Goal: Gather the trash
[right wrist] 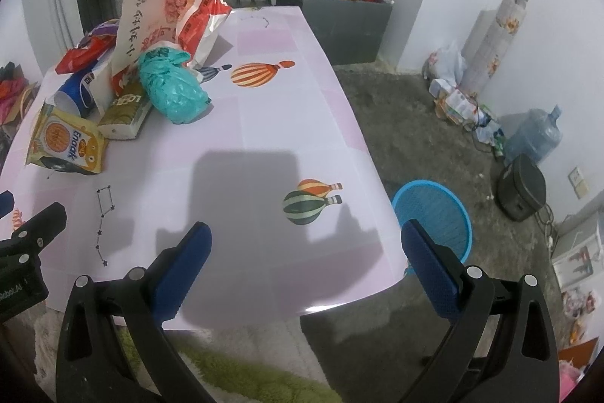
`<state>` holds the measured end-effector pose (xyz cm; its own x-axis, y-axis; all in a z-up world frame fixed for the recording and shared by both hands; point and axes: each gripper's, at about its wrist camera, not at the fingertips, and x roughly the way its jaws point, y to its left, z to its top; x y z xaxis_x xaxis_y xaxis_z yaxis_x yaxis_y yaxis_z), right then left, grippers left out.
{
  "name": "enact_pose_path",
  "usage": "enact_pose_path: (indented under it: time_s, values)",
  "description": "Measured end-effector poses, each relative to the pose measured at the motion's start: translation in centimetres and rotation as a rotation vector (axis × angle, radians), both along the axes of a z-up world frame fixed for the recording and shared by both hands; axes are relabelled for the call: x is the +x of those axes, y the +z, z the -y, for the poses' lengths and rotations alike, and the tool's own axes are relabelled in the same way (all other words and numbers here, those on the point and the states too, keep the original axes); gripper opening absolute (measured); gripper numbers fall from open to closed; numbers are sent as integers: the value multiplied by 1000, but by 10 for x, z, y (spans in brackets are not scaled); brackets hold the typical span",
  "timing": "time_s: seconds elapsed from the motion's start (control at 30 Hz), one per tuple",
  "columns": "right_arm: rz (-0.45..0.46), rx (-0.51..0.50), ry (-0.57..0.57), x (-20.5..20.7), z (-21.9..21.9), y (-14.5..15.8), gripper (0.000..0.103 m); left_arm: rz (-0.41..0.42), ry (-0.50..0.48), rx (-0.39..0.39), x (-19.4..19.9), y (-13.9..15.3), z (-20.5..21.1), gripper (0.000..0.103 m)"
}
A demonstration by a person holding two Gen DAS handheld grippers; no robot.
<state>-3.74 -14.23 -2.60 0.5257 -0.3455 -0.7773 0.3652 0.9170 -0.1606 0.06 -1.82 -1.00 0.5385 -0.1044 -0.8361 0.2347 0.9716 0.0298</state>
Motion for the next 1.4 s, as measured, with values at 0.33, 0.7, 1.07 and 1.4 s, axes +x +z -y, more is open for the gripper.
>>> enact_pose_path:
  time_s: [0.33,0.7,1.07,1.4]
  values:
    - [-1,-9,7,1,-3,2,96,0,19,-10,-1,0,-7,99]
    - [8,-12,7,-1,-4,6,96,5,26,-10,-1,1,-9,99]
    - [22,-26,-31,-5,10,10,96,39,-43,-13,-6,10,7,99]
    - [36,-47,-85,-10,27,16,96,68,-83,-48,-6,24,24,99]
